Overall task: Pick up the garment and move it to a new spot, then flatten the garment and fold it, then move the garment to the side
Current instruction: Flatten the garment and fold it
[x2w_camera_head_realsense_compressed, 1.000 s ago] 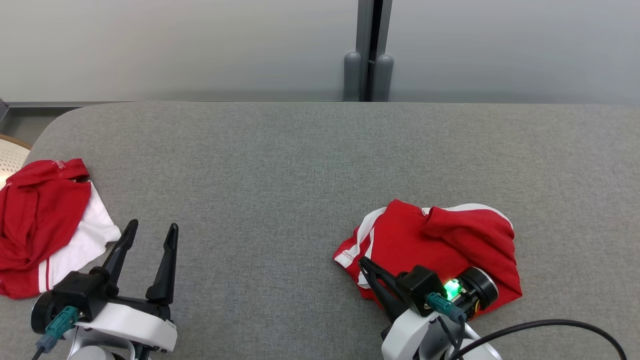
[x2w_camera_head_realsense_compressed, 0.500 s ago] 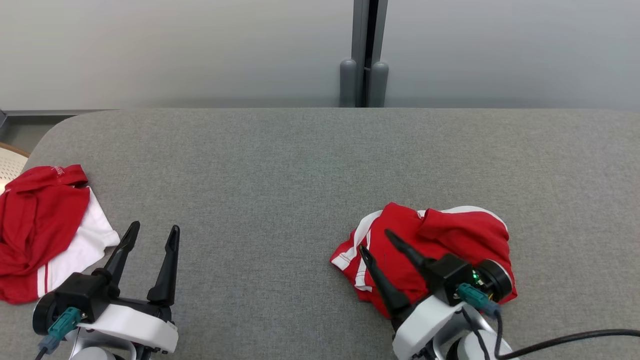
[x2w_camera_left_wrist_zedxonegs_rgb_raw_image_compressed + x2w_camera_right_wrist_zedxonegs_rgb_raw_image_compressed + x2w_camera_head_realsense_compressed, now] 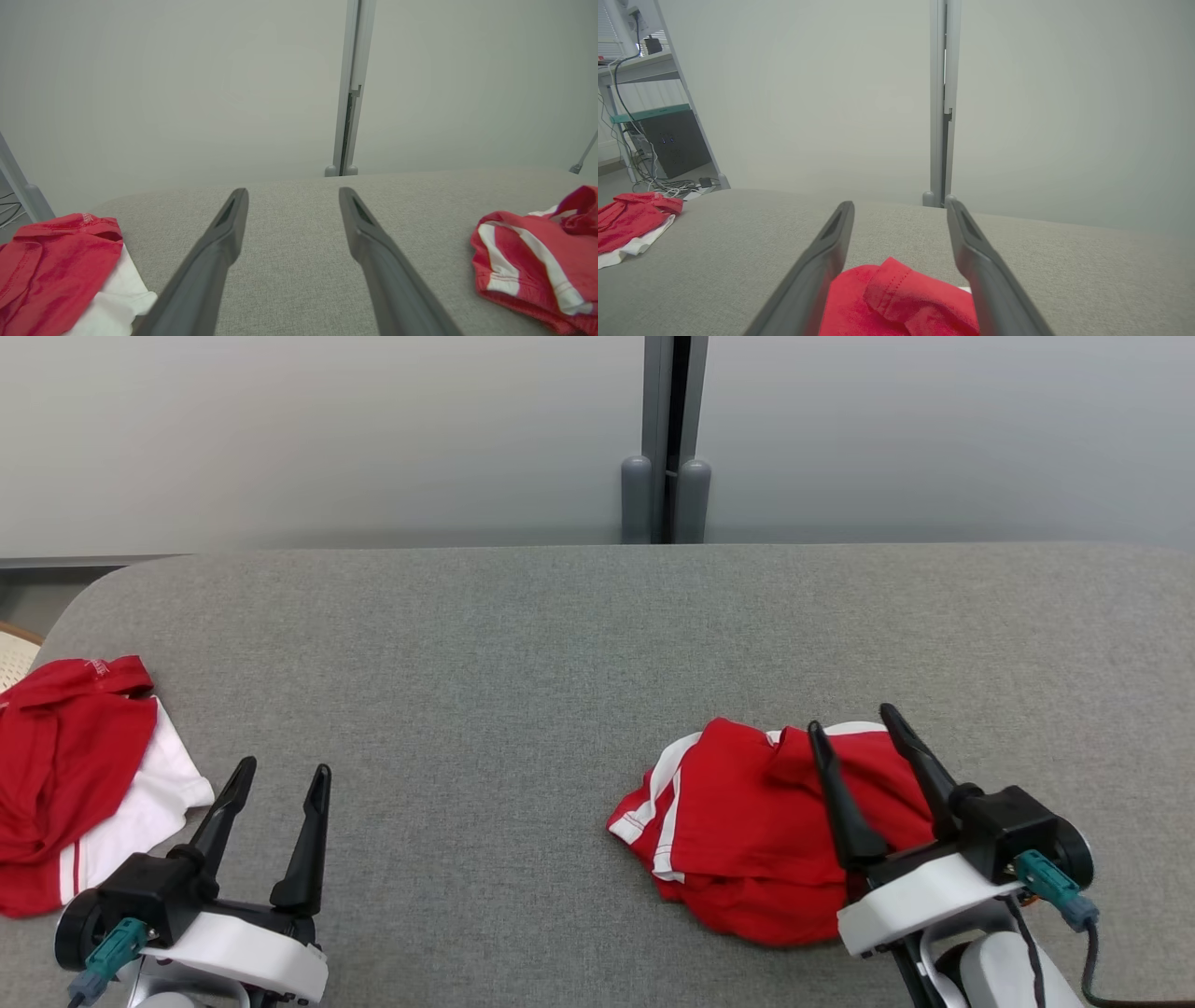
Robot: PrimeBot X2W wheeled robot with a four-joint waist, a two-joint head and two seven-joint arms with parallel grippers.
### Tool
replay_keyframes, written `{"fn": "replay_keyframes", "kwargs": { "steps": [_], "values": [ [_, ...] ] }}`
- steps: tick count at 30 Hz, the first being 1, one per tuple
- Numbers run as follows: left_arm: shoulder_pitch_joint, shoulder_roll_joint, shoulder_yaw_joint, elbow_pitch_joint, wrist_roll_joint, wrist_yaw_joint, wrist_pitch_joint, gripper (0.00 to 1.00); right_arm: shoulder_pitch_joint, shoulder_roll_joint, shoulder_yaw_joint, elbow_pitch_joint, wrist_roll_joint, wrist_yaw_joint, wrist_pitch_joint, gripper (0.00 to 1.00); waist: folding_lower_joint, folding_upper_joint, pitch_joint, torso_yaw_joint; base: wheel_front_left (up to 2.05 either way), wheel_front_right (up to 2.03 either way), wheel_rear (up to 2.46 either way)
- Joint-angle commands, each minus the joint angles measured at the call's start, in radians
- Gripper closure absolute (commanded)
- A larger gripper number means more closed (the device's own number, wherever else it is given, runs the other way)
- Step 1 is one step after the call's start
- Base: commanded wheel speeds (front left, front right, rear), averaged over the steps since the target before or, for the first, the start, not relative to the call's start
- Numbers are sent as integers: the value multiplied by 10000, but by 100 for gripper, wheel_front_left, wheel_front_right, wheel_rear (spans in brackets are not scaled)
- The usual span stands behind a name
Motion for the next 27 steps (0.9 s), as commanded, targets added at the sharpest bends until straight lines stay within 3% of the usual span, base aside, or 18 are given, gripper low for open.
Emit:
{"fn": "replay_keyframes", "kwargs": {
  "steps": [1,11,27],
  "values": [
    [47,74,24,-15,99,-26,-46,0,200,-23,-296,-128,-85,2,-52,0,0,-1,-40,-23,0,0,0],
    [443,122,-7,61,178,34,-46,0,1224,-23,-1345,-669,-179,2,557,0,0,-1,-499,-181,0,0,0],
    [849,198,-109,0,91,249,43,0,2261,-22,-1659,-1266,79,2,1139,0,0,-1,-784,-250,0,0,0]
  ]
}}
